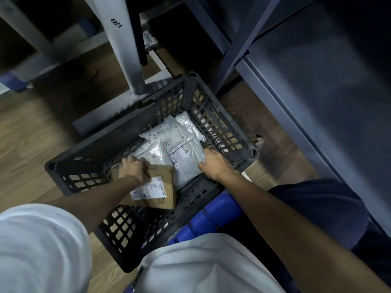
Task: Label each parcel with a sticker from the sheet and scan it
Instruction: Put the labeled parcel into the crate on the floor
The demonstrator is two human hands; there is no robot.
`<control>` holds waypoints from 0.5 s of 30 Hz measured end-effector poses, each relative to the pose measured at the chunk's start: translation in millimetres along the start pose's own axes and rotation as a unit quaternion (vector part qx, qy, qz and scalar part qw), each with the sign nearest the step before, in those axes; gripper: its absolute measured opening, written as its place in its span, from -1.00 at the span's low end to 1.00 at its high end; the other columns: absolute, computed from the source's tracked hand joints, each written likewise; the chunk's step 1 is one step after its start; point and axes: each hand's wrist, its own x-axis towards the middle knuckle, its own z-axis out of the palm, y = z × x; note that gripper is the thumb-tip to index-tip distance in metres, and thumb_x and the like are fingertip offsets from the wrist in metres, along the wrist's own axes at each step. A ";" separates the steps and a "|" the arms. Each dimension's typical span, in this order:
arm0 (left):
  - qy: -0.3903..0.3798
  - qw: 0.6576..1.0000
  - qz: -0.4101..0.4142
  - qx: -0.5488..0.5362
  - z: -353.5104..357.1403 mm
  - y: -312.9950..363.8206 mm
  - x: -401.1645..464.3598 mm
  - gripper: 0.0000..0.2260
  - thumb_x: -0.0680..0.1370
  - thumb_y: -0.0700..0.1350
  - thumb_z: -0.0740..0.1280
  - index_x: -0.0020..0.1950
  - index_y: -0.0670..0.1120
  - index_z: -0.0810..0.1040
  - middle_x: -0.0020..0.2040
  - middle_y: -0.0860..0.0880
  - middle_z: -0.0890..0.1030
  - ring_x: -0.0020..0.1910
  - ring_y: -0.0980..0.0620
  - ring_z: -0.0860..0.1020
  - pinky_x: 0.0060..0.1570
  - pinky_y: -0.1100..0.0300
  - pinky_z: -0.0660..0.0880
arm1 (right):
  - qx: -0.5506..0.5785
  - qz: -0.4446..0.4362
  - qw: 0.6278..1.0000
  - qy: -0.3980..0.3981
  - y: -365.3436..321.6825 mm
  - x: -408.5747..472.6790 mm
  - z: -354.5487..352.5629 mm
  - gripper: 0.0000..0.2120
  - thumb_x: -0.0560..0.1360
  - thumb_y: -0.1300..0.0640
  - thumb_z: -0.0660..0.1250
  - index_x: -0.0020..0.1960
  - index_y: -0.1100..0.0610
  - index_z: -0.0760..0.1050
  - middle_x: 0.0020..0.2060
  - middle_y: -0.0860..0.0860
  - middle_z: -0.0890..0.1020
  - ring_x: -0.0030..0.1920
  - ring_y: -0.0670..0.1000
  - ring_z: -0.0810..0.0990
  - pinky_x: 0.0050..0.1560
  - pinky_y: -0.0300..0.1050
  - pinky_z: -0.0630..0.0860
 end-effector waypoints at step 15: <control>-0.087 0.978 0.120 0.149 2.1 3.1 -0.3 -0.29 0.30 0.11 0.53 0.38 0.06 0.31 0.29 -0.06 0.41 0.36 -0.07 0.30 0.42 0.02 0.10 | 0.017 0.009 1.000 -0.007 8.7 -2.0 -1.6 -0.55 0.57 0.04 0.21 0.42 0.14 0.29 0.33 0.15 0.41 0.29 0.17 0.42 0.26 0.04 0.40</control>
